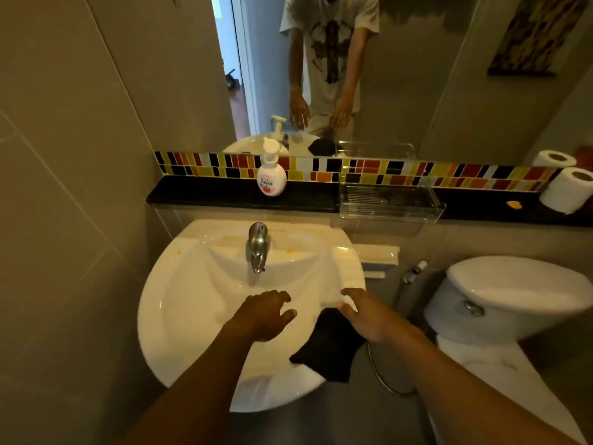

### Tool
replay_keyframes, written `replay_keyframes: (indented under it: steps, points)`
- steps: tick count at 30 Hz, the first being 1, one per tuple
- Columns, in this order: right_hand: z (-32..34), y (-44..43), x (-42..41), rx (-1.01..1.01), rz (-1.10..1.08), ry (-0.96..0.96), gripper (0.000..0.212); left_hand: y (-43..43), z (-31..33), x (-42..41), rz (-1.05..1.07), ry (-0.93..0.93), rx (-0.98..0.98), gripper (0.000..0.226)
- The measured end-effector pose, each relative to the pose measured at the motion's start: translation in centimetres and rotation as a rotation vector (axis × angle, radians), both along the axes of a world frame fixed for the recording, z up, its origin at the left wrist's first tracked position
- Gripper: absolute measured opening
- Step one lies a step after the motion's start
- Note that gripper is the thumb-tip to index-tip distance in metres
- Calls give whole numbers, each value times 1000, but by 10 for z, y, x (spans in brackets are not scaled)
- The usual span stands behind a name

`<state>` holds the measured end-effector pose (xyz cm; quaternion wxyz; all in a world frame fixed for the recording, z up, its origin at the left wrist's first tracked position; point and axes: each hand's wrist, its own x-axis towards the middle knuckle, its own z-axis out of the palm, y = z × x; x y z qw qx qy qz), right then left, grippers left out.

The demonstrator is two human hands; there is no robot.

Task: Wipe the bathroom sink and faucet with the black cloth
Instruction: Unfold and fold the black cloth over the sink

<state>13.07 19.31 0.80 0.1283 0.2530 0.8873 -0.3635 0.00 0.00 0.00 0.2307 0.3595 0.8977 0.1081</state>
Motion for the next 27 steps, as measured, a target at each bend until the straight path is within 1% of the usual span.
replay_keyframes:
  steps: [4, 8, 11, 14, 16, 20, 27]
  points:
    - [-18, 4, -2, 37, -8, -54, 52, 3, -20, -2, -38, 3, -44, 47]
    - [-41, 6, -1, 54, -5, -105, 53, 6, -45, -2, -48, -88, -62, 47]
    - [-58, 7, 3, 72, -40, -119, 54, 9, -62, -2, -69, -125, -83, 47]
    - [-74, 5, 3, 131, -88, -138, 55, 14, -79, -3, -94, -152, -118, 47]
    - [-82, 4, 2, 135, -130, -119, 56, 16, -90, -2, -92, -188, -129, 48]
    - [-97, 4, 0, 123, -220, -75, 56, 21, -109, -1, -74, -235, -102, 47]
    - [-112, 3, -2, 114, -365, -61, 52, 43, -120, -3, -131, -225, -23, 45]
